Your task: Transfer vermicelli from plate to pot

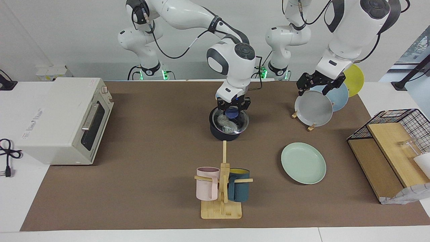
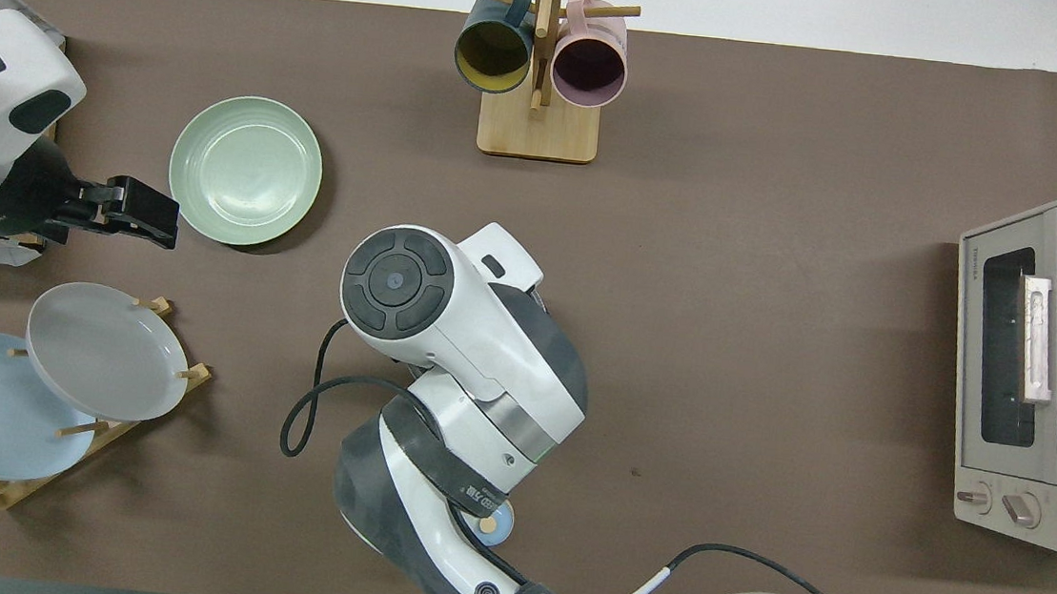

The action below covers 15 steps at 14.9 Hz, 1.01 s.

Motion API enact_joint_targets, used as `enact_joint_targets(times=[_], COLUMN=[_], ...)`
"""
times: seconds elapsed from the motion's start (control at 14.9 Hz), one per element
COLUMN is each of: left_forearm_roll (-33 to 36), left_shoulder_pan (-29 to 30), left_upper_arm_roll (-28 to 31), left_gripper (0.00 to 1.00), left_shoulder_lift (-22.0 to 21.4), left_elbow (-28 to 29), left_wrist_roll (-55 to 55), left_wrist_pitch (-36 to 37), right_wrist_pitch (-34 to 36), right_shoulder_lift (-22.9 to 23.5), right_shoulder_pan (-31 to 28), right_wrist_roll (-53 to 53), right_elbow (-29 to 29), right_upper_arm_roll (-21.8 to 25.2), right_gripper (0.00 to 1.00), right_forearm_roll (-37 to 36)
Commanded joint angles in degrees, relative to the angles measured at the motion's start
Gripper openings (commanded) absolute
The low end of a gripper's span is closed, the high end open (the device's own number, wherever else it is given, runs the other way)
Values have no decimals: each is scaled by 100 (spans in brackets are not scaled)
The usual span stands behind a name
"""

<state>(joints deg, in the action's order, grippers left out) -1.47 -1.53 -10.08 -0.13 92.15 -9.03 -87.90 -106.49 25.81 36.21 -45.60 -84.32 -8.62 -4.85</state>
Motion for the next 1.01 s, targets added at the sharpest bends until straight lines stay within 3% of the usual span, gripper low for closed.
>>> enact_joint_targets(times=[0.0,0.94], left_forearm_roll=[138,120], left_shoulder_pan=[-163,-269], left_upper_arm_roll=[200,226], left_gripper=[100,100], left_shoulder_lift=[-118,-198], left_elbow=[-40,136], left_wrist_roll=[42,50], left_wrist_pitch=[228,211], right_wrist_pitch=[172,260], right_shoulder_lift=[12,-40], right_shoulder_pan=[-44,-106], right_wrist_roll=[-36,-19], right_elbow=[73,-129], right_upper_arm_roll=[-61,-70], right_gripper=[47,50], right_forearm_roll=[-104,-16])
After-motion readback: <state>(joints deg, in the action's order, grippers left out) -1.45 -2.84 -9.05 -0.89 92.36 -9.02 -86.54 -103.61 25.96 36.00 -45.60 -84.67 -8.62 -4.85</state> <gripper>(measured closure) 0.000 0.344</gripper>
